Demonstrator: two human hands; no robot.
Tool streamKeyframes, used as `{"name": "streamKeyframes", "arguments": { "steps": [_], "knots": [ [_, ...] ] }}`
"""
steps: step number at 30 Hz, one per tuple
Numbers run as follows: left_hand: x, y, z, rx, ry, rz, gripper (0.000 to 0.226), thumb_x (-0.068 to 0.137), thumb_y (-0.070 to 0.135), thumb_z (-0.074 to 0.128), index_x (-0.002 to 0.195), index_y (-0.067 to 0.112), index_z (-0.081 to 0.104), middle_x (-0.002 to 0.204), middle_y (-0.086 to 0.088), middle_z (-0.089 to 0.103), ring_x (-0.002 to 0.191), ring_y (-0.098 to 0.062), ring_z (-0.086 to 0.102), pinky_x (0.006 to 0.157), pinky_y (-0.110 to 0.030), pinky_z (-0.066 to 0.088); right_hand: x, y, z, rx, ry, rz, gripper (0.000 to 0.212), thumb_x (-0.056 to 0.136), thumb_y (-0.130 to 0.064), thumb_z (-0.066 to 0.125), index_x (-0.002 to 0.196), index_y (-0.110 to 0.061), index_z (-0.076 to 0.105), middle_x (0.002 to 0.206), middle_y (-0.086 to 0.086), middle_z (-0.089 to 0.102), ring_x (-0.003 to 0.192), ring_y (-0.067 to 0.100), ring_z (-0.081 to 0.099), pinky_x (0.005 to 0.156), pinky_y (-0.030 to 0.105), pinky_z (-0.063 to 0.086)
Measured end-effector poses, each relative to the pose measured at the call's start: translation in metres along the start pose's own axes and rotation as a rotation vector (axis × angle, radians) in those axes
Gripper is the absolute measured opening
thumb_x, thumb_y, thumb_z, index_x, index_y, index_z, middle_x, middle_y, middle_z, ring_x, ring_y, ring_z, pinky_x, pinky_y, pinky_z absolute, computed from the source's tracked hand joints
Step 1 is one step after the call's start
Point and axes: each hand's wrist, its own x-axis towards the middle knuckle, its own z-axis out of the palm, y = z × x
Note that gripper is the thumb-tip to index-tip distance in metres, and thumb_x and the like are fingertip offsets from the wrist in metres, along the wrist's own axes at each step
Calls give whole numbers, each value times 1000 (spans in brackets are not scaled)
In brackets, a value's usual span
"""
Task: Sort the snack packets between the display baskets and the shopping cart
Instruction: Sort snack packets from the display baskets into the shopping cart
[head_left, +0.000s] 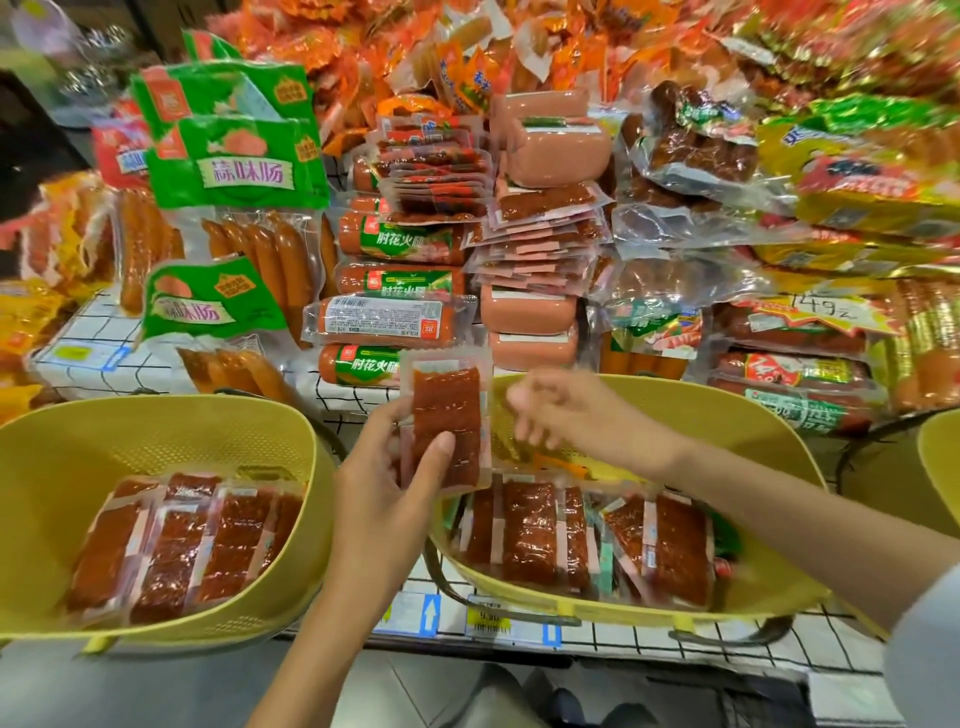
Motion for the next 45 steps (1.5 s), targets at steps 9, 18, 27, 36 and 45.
{"name": "streamKeyframes", "arguments": {
  "steps": [9, 18, 27, 36, 45],
  "knots": [
    [-4, -4, -8, -236, 49, -72, 25, 86, 17, 56, 111, 15, 55, 97, 9, 73, 91, -4, 68, 66, -19, 56, -3, 44, 23, -650, -2, 149, 60, 72, -40, 77, 120, -16, 51, 118, 0, 57, 113, 19, 53, 98, 34, 46],
    [2, 7, 4, -314, -69, -138, 42, 95, 23, 48, 136, 14, 47, 121, -1, 67, 109, -14, 65, 76, -31, 59, -11, -26, -27, 102, 42, -142, 23, 70, -33, 76, 88, -36, 62, 88, -15, 66, 83, -5, 62, 72, 13, 52],
    [-2, -2, -5, -287, 17, -164, 38, 78, 16, 65, 113, 28, 56, 111, 2, 71, 105, -12, 67, 85, -34, 55, -4, 26, 22, -513, -43, 146, 48, 87, -59, 51, 103, -14, 58, 108, 12, 64, 94, 25, 63, 84, 36, 54],
    [-6, -3, -9, -341, 91, -258, 37, 75, 22, 68, 109, 18, 54, 102, -6, 72, 88, -21, 72, 59, -38, 60, 9, 36, 32, -418, 36, 183, 33, 79, -29, 74, 91, -18, 46, 96, -4, 57, 80, 12, 53, 67, 19, 45],
    [-5, 4, 0, -322, 67, -217, 22, 93, 24, 52, 115, 23, 50, 111, 0, 68, 101, -15, 67, 63, -33, 59, -9, -14, -36, 390, 17, -50, 22, 79, -4, 70, 92, -17, 59, 92, 2, 73, 88, 19, 70, 71, 26, 57]
  ]
}}
